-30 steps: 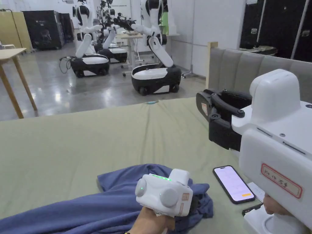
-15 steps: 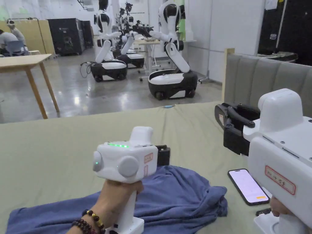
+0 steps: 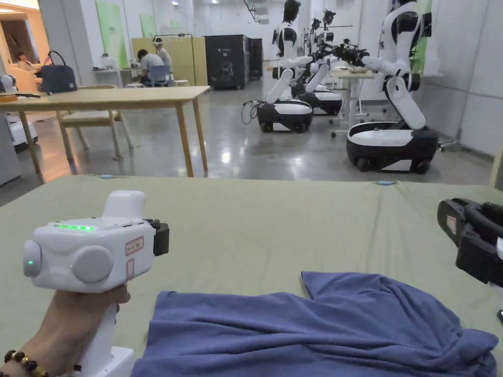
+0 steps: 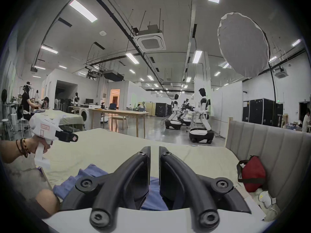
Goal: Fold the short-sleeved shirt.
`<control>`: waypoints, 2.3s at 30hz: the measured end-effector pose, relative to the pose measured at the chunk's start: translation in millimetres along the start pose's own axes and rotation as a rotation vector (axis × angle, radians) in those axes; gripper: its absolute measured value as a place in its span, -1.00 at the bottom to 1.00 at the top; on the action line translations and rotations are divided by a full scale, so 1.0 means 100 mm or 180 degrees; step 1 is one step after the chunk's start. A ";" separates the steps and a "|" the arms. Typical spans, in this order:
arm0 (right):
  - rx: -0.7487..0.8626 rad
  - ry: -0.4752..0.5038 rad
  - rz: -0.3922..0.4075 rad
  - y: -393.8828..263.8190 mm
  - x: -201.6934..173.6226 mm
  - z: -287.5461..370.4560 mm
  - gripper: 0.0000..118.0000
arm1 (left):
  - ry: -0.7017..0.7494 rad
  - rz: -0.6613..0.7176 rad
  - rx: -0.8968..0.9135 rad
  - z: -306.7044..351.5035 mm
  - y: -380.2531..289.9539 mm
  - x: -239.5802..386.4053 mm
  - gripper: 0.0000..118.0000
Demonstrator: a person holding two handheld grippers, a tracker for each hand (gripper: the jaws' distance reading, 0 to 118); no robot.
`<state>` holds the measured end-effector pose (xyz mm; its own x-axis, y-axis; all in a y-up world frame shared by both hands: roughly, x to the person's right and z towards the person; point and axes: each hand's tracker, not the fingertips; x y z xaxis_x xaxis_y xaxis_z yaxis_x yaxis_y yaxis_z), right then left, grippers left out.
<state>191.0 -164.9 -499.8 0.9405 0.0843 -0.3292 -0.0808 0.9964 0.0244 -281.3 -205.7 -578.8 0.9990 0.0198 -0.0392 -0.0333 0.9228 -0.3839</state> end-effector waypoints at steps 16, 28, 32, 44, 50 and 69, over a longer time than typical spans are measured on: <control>-0.0411 -0.0165 0.0006 -0.16 0.06 -0.01 -0.79 | 0.0160 0.0046 -0.1529 -2.15 -1.05 -0.35 0.88; -0.0705 -0.0317 -0.0102 -0.39 0.36 -0.31 -0.79 | 0.0054 -0.0386 -0.1574 -2.06 -1.09 -0.05 -0.90; -0.1053 -0.0501 -0.0189 -0.58 0.74 -0.49 -0.79 | 0.0037 -0.0298 -0.1559 -2.02 -1.06 -0.08 -0.90; -0.2420 -0.0504 -0.0529 -1.89 1.52 -0.85 0.99 | 0.0046 -0.0154 -0.1468 -1.79 -0.92 0.00 -0.90; -0.2910 -0.0451 -0.0221 -2.18 1.53 -1.12 0.68 | 0.0061 -0.0160 -0.1442 -1.78 -0.88 0.03 -0.89; -0.1682 -0.0042 -0.0340 -1.24 1.01 -1.10 -0.74 | -0.0168 0.0159 -0.0489 -1.11 -0.17 -0.01 -0.90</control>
<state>259.4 -280.7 -640.2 0.9564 -0.0140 -0.2917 -0.1362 0.8622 -0.4879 -284.6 -264.0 -674.5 0.9960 0.0879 -0.0147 -0.0828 0.8505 -0.5193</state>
